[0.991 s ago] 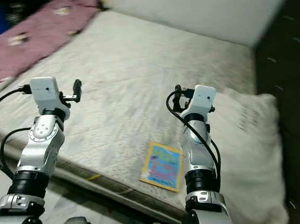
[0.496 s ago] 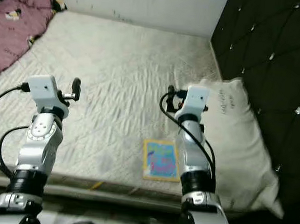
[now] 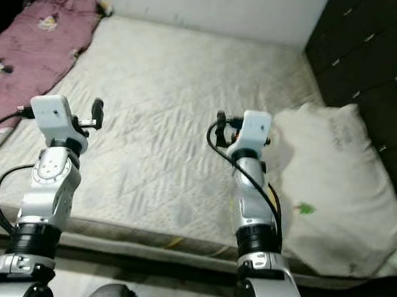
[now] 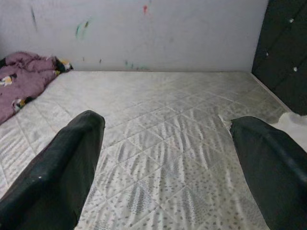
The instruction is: Clean up the room
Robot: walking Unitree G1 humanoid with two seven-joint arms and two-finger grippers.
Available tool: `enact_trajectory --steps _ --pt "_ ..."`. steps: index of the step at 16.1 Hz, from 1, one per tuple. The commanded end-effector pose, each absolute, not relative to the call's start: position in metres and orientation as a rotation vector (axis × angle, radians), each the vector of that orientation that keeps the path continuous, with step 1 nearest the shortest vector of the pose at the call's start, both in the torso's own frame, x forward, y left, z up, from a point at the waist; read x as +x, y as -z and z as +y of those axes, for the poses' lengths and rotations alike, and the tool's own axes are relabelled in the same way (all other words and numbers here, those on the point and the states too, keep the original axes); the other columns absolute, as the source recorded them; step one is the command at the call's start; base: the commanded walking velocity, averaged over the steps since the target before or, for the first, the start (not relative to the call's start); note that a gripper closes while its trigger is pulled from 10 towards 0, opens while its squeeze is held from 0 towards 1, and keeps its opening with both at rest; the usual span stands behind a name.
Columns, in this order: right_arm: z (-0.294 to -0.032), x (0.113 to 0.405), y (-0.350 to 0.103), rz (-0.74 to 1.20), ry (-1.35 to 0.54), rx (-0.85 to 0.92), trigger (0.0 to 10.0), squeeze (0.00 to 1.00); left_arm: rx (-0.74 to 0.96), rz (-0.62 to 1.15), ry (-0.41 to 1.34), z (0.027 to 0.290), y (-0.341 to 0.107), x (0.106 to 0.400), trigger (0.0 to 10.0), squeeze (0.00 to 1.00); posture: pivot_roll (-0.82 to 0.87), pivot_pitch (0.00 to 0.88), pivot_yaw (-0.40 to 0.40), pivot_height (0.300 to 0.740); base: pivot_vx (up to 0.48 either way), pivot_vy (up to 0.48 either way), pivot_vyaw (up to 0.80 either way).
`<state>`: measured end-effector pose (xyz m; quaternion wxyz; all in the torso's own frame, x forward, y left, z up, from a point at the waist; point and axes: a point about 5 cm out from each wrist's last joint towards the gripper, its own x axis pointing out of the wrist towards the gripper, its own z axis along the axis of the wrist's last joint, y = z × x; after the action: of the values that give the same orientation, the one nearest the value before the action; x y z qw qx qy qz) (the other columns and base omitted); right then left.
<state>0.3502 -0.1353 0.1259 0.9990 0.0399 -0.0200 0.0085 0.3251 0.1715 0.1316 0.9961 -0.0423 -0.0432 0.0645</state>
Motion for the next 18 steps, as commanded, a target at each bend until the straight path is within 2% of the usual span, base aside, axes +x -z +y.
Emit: enact_trajectory --steps 1,3,5,18 --pt "-0.1478 0.3501 -0.1244 -0.028 0.014 0.073 10.0 0.00 -0.104 -0.087 -0.085 0.1607 -0.1332 0.3266 10.0 0.00 0.04 0.000 -0.023 0.740 0.000 0.000 -0.80" --pt "-0.1475 0.3501 -0.1243 -0.027 0.010 0.074 10.0 0.00 -0.121 -0.083 -0.083 0.1604 -0.1327 0.3261 10.0 0.00 0.04 0.000 -0.026 0.740 0.000 0.000 -0.73" --pt "-0.1472 0.3499 -0.1234 -0.022 0.007 0.074 10.0 0.00 -0.127 -0.083 -0.078 0.1600 -0.1323 0.3258 10.0 0.00 0.04 0.000 -0.026 0.740 0.000 0.000 0.00" --pt "-0.1479 0.3499 -0.1204 0.001 -0.006 0.069 10.0 0.00 -0.165 -0.059 -0.067 0.1561 -0.1288 0.3254 10.0 0.00 0.04 0.000 -0.034 0.740 0.000 0.480 0.00"
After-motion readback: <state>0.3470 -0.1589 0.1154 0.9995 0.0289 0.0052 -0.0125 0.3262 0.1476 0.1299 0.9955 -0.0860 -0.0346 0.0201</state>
